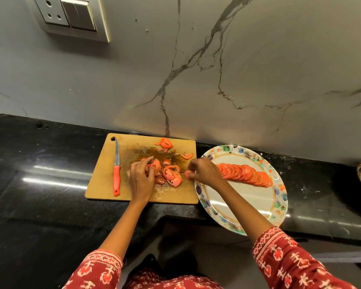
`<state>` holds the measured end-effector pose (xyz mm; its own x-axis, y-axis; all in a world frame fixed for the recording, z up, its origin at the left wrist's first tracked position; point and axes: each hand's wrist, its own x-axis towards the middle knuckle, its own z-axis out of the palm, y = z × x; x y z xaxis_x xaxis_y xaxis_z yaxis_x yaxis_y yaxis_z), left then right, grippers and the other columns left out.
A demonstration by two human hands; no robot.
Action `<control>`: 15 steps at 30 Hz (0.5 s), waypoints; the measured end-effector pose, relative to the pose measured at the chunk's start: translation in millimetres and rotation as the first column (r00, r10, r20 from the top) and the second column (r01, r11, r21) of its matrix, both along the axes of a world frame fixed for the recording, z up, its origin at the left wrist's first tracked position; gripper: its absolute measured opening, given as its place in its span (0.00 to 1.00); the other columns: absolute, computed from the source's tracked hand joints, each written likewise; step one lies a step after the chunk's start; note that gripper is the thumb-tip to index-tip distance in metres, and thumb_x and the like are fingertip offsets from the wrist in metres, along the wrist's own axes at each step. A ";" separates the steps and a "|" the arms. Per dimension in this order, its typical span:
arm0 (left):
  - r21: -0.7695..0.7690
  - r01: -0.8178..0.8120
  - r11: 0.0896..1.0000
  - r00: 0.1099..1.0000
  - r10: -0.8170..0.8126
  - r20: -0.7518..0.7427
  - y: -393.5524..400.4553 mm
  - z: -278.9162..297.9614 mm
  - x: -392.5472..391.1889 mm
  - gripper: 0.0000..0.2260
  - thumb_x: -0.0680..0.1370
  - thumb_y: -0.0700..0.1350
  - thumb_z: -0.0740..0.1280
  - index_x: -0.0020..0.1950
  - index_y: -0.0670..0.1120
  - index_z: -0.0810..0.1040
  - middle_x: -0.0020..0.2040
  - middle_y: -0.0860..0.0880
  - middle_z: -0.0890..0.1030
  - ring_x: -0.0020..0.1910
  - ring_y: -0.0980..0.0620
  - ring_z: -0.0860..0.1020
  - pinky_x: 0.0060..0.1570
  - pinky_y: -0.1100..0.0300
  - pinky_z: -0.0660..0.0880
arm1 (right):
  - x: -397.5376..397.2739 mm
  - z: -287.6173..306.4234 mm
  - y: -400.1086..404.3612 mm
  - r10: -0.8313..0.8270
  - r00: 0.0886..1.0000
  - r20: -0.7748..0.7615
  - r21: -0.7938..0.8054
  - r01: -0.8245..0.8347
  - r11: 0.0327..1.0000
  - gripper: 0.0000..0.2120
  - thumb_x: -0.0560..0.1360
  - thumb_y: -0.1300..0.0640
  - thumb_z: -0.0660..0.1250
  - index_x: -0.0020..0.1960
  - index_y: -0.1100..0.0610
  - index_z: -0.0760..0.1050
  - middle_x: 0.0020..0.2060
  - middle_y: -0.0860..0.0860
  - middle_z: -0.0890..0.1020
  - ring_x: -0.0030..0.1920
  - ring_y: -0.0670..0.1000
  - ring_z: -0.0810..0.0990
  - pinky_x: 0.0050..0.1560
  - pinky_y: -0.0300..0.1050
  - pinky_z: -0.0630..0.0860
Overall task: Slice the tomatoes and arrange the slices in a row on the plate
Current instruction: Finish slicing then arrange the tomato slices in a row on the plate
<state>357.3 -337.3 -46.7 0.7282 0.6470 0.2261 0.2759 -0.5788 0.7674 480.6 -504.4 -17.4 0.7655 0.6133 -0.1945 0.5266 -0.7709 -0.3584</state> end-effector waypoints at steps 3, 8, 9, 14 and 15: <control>0.014 -0.012 1.000 1.000 0.012 -0.009 6.4 -0.8 -7.6 0.14 0.75 0.37 0.66 0.59 0.44 0.78 0.53 0.45 0.81 0.55 0.44 0.74 0.54 0.46 0.69 | -0.7 -0.5 8.0 0.012 1.000 0.004 -0.069 -0.011 0.998 0.12 0.72 0.54 0.70 0.55 0.56 0.78 0.49 0.55 0.81 0.53 0.54 0.77 0.46 0.47 0.75; 0.006 0.003 1.000 1.000 -0.003 -0.013 9.6 -3.5 -11.1 0.14 0.75 0.37 0.67 0.60 0.45 0.78 0.54 0.46 0.81 0.55 0.45 0.73 0.54 0.44 0.70 | -1.9 5.2 10.1 -0.006 0.999 -0.049 -0.038 0.004 0.999 0.07 0.71 0.55 0.70 0.48 0.56 0.81 0.45 0.52 0.83 0.46 0.51 0.80 0.39 0.41 0.70; 0.013 0.013 1.000 1.000 -0.013 -0.013 8.1 -2.7 -10.3 0.13 0.75 0.37 0.66 0.59 0.45 0.78 0.53 0.46 0.81 0.54 0.45 0.74 0.53 0.44 0.70 | -1.9 8.4 7.1 -0.040 0.998 -0.049 -0.001 0.040 0.999 0.05 0.71 0.55 0.70 0.46 0.55 0.80 0.43 0.51 0.82 0.45 0.50 0.80 0.38 0.40 0.69; 0.046 0.044 0.998 0.999 -0.043 -0.017 0.4 2.3 -4.3 0.13 0.75 0.36 0.66 0.58 0.45 0.79 0.53 0.46 0.81 0.55 0.45 0.74 0.53 0.50 0.65 | 14.7 33.4 -26.2 -0.335 0.942 -0.010 0.116 0.334 0.935 0.05 0.72 0.54 0.70 0.41 0.55 0.77 0.35 0.47 0.77 0.38 0.47 0.76 0.36 0.39 0.67; 0.047 0.047 0.998 0.999 -0.047 -0.017 -0.3 2.0 -3.3 0.13 0.75 0.36 0.66 0.58 0.45 0.79 0.53 0.46 0.81 0.55 0.45 0.74 0.52 0.50 0.64 | 20.1 36.9 -34.9 -0.386 0.922 -0.012 0.116 0.385 0.916 0.05 0.71 0.54 0.71 0.38 0.54 0.77 0.33 0.47 0.77 0.39 0.48 0.76 0.37 0.41 0.69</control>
<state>354.1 -337.6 -44.7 0.7613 0.6006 0.2443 0.2592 -0.6272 0.7345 500.7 -539.4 19.4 0.9488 0.2875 -0.1311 0.2010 -0.8693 -0.4517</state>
